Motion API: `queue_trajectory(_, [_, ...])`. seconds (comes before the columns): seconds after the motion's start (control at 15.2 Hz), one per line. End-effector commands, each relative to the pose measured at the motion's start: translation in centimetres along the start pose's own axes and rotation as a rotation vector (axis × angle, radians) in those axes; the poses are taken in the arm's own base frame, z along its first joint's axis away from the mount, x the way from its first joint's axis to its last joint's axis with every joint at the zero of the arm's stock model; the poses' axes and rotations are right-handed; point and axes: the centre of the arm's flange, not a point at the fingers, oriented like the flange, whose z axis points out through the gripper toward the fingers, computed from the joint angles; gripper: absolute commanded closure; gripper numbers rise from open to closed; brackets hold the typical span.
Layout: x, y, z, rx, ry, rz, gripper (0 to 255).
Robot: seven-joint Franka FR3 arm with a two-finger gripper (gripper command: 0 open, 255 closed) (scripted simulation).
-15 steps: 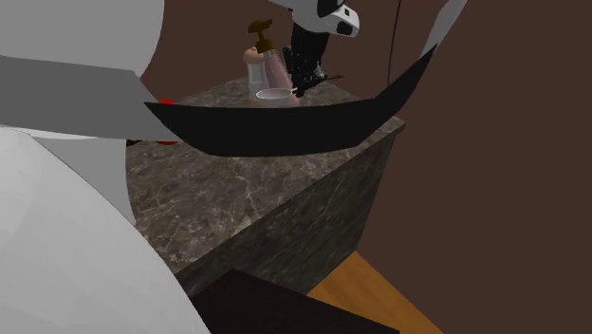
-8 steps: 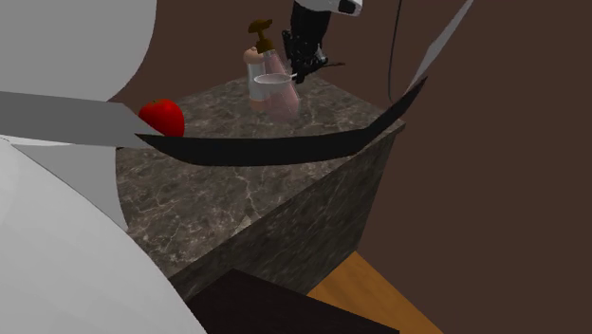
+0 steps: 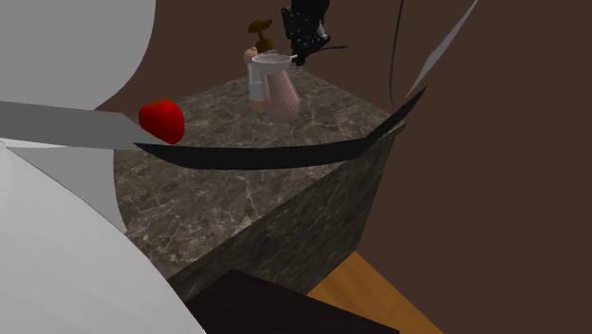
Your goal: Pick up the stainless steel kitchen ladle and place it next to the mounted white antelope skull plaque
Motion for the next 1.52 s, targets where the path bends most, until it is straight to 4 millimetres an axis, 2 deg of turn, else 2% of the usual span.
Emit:
queue_trajectory(0.0, [-0.1,-0.2,-0.9,0.0,0.0,0.0,255])
queue_trajectory(0.66, [-0.2,-1.4,-5.9,0.0,0.0,0.0,255])
queue_trajectory(1.45, [-16.1,-1.5,-5.4,0.0,0.0,0.0,255])
